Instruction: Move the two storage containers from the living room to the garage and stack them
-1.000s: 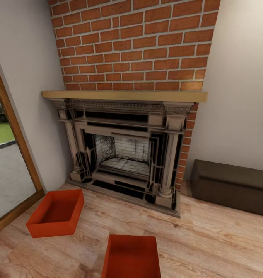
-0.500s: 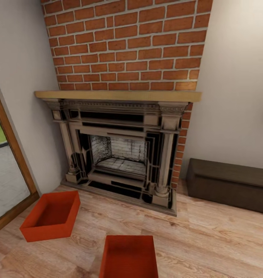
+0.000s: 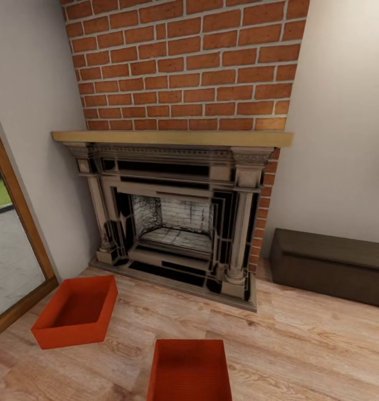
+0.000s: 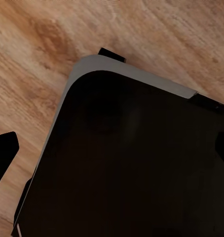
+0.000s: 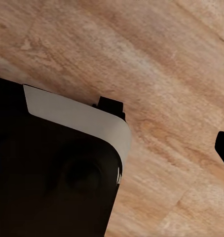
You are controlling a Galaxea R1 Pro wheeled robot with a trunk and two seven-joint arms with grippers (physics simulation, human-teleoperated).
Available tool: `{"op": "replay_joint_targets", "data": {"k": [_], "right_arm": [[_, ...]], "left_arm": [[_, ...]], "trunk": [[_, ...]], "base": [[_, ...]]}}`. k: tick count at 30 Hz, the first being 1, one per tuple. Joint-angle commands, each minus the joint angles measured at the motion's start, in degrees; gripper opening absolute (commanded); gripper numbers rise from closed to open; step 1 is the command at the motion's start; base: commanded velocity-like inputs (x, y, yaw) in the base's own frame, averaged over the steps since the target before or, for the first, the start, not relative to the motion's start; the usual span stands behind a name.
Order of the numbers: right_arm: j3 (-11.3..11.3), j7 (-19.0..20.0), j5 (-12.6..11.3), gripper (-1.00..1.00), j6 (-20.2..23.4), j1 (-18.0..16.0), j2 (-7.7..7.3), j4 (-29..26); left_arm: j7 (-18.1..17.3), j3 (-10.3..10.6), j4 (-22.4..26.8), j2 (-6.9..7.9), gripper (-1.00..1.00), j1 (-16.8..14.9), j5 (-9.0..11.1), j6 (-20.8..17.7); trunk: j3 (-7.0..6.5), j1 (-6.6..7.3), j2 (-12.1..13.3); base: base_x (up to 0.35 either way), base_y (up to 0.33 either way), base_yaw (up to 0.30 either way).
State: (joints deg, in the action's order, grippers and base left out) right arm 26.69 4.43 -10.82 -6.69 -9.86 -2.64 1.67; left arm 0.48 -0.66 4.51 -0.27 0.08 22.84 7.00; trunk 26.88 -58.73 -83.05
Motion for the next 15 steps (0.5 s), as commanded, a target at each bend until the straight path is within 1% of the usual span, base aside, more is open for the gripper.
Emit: {"op": "replay_joint_targets", "data": {"k": [1, 11, 15], "right_arm": [[0.38, 0.31, -0.61, 1.0, -0.36, -0.07, 0.01, 0.18], [0.38, 0.31, -0.61, 1.0, -0.35, -0.07, 0.16, 0.18], [0.38, 0.31, -0.61, 1.0, -0.41, -0.07, 0.17, 0.18]], "left_arm": [[0.05, -0.04, 0.06, -0.04, 1.0, 0.01, 0.18, 0.11], [0.05, -0.04, 0.03, 0.01, 1.0, 0.01, 0.16, 0.05], [0.05, -0.04, 0.04, 0.0, 1.0, 0.01, 0.18, 0.07]], "trunk": [[0.05, 0.0, -0.03], [0.05, 0.0, -0.03], [0.05, 0.0, -0.03]], "base": [[0.0, 0.082, 0.0], [0.0, 0.021, 0.0], [-0.097, 0.001, 0.0]]}}
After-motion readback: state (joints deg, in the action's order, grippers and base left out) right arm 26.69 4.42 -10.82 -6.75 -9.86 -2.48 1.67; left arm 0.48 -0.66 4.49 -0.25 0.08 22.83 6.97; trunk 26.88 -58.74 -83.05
